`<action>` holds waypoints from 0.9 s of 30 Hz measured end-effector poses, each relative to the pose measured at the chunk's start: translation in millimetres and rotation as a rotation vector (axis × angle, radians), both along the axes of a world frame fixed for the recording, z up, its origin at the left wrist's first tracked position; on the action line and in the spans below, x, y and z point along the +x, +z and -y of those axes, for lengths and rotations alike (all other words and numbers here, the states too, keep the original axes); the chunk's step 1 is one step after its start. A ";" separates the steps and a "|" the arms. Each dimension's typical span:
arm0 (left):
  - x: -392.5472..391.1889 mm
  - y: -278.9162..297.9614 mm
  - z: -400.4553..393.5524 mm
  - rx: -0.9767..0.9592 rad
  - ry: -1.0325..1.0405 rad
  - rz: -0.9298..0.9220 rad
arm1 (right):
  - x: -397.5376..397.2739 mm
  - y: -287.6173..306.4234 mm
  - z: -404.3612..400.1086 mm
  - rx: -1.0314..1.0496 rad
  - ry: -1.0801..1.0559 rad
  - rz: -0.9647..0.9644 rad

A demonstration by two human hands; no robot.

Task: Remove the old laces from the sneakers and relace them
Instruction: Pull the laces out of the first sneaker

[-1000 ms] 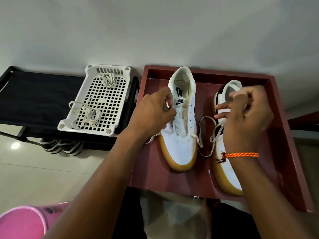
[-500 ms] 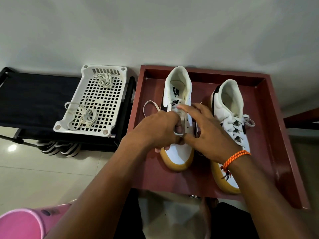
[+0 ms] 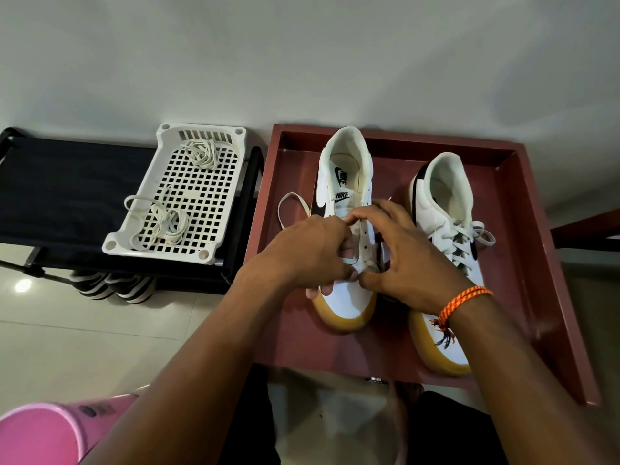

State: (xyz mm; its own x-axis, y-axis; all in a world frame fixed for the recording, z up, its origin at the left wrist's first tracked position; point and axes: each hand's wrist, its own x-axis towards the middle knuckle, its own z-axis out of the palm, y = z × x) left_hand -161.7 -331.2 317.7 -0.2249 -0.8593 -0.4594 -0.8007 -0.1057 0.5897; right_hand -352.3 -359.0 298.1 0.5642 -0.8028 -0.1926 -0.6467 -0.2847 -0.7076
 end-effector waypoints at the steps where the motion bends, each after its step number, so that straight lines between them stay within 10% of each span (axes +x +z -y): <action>1: 1.4 -0.9 0.1 -0.004 0.004 -0.019 | 0.4 -0.6 0.4 -0.002 0.001 0.003; 17: 29.9 11.3 -0.2 0.263 0.522 -0.561 | -2.1 2.4 0.1 -0.092 -0.010 0.051; 27: 19.1 2.3 2.8 -0.389 0.234 -0.149 | 0.6 -0.5 -0.6 -0.111 -0.058 0.090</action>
